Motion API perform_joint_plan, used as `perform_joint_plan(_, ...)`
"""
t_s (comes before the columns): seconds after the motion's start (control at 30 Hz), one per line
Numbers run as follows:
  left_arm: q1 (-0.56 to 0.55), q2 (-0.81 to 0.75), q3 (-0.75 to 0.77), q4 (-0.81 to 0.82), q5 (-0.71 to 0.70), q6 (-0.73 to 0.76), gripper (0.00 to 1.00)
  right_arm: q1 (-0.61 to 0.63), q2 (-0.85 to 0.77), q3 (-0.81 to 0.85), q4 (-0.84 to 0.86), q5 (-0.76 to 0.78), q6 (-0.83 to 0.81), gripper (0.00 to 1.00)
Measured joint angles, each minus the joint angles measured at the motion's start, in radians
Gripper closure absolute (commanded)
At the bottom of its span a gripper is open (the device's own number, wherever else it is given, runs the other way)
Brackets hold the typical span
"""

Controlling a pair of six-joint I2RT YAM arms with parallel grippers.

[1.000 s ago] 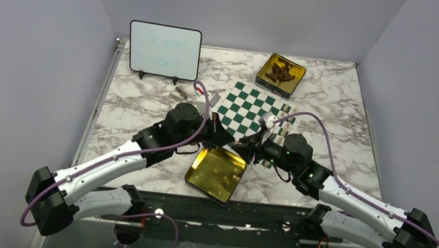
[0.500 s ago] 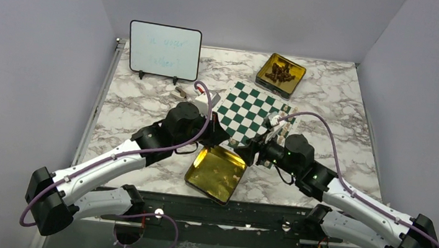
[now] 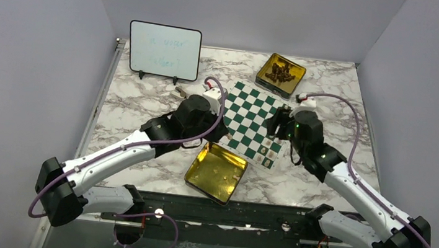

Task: Set up the chess pieces on the board
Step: Place the chess piece on the chessboard.

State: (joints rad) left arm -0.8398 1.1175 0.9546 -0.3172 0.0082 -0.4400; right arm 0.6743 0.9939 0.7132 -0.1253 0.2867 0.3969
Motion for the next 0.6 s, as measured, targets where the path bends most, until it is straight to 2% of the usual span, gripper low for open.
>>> perform_joint_plan(0.13,-0.003,0.1,0.068,-0.009,-0.002,0.019,0.97,-0.225,0.056,0.042,-0.011,-0.032,-0.001,0.34)
perform_joint_plan(0.33,-0.053,0.276,0.193,0.006,-0.015,0.047,0.97,-0.487,0.095,0.045,-0.014,-0.122,0.007,0.32)
perform_joint_plan(0.5,-0.108,0.443,0.321,0.037,-0.024,0.066,0.98,-0.647,0.14,0.036,0.008,-0.178,0.05,0.31)
perform_joint_plan(0.6,-0.136,0.533,0.391,0.053,-0.032,0.079,0.98,-0.698,0.163,0.016,0.016,-0.221,0.089,0.28)
